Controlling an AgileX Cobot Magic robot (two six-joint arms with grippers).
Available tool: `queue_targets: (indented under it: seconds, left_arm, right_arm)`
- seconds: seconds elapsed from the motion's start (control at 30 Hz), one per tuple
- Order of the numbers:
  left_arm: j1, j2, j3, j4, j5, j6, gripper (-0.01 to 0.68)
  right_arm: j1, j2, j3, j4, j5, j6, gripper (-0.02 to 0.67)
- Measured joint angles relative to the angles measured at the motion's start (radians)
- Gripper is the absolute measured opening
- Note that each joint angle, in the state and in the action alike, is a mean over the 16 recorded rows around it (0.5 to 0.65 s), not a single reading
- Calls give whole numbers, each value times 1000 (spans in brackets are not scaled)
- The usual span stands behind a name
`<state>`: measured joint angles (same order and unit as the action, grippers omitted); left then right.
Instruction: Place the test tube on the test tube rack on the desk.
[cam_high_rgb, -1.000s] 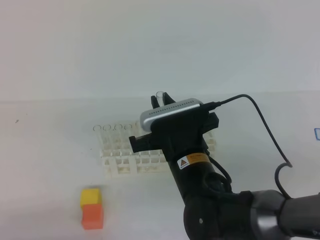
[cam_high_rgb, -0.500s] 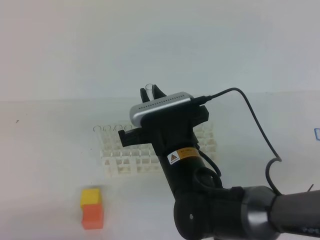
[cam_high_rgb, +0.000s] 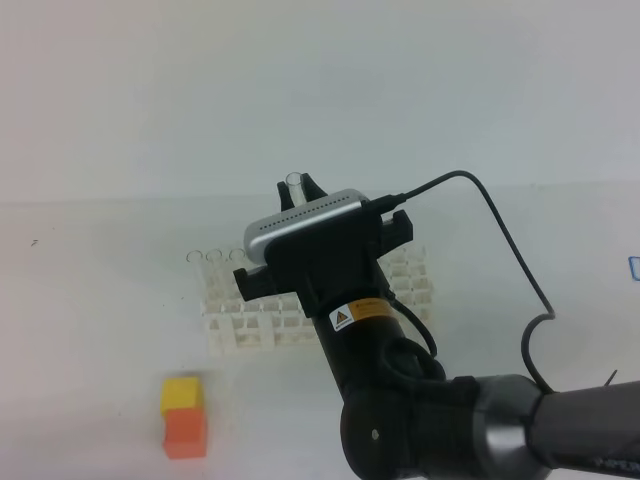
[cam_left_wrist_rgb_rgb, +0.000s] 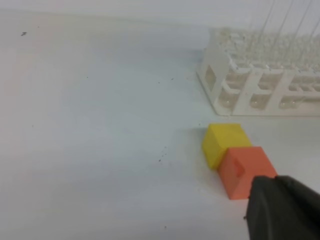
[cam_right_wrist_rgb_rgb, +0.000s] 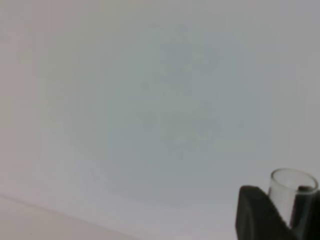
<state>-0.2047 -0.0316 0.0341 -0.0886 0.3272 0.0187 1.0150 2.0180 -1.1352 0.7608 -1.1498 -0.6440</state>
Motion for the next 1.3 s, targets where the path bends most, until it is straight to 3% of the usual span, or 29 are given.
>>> queue_targets:
  seconds: [1.3]
  left_arm:
    - [-49,6,0,11,-1,-3,-1]
  right_arm:
    - [51,-21,-1,210,-3,-139,125]
